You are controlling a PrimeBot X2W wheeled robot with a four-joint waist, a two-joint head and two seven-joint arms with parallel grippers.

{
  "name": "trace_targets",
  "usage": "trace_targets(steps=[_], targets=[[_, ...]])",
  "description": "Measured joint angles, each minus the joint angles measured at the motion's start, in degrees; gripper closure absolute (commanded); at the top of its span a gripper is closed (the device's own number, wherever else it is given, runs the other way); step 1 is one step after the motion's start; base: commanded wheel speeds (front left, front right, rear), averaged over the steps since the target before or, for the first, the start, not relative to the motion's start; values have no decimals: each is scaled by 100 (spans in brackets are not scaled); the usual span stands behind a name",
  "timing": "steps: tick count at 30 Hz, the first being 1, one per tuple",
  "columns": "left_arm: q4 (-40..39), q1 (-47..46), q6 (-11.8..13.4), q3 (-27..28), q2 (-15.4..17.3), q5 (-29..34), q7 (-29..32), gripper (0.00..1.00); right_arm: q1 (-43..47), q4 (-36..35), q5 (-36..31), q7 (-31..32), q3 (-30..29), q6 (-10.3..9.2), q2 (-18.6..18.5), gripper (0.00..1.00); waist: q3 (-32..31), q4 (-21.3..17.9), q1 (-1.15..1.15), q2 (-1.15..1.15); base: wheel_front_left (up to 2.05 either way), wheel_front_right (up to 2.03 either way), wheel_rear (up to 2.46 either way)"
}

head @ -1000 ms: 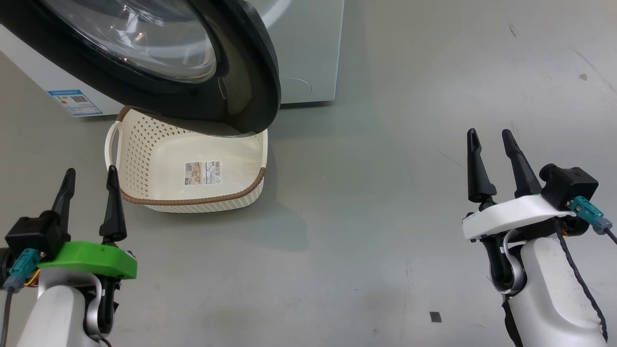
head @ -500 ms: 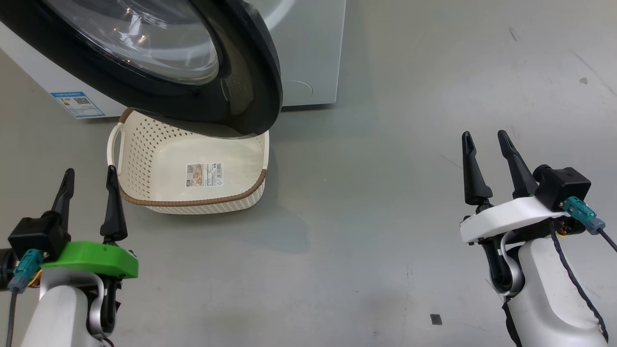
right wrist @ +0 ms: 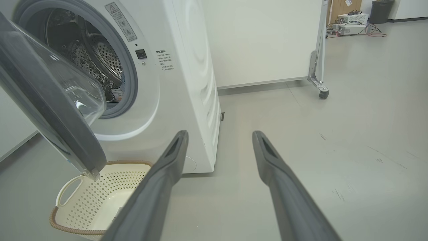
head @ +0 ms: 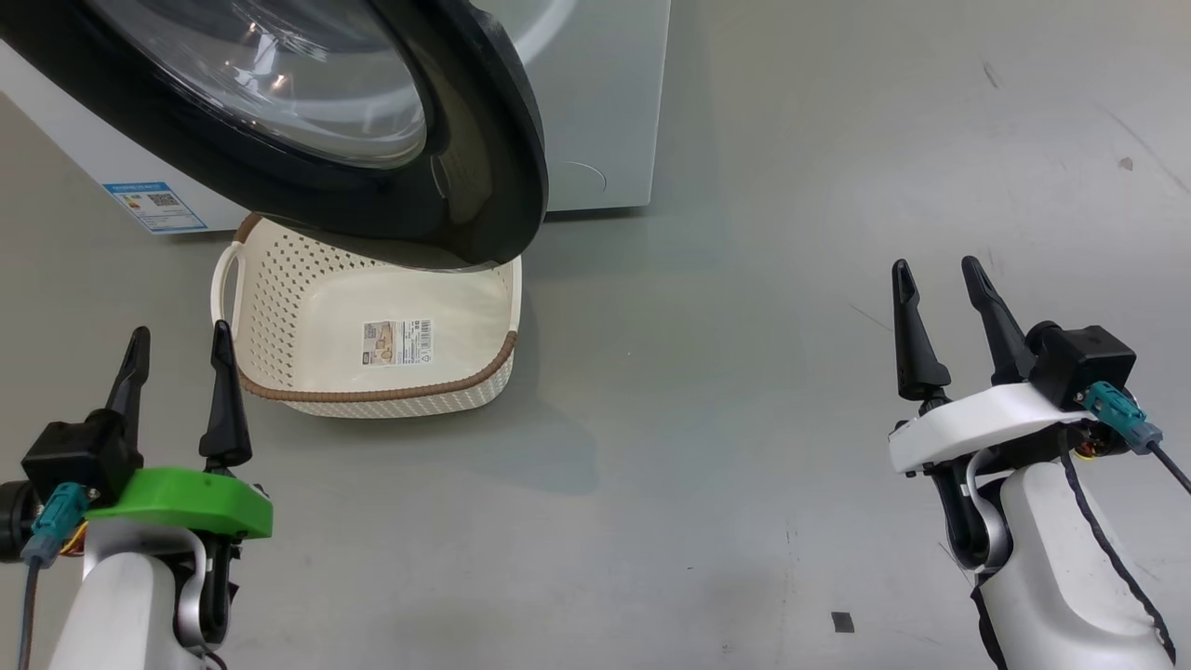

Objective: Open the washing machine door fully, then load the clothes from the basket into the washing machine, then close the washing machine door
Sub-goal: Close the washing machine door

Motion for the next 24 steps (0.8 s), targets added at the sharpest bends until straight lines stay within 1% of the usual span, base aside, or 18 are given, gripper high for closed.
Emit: trace_targets(steps=[6,7,8,9,19,24], targets=[[7,0,-42,79,-46,121,0,0,3,37,-3,0,-12,0,3,0,-23,18,0,0,0,0,0],[7,0,-51,88,-53,135,0,0,3,44,-15,0,-15,0,3,38,-26,21,0,0,0,0,0],[7,0,-51,93,-60,148,0,0,4,54,-25,0,-18,0,3,90,-28,23,0,0,0,0,0],[7,0,-54,98,-67,155,0,0,5,60,-32,0,-24,0,5,100,-29,26,0,0,0,0,0],[-4,-3,-108,186,-169,156,0,0,8,-29,-42,0,-164,-1,32,100,-24,47,0,0,0,0,0],[-22,-18,-149,272,-188,198,0,0,-15,-415,-60,0,-180,-1,51,100,-21,56,0,0,0,0,0]])
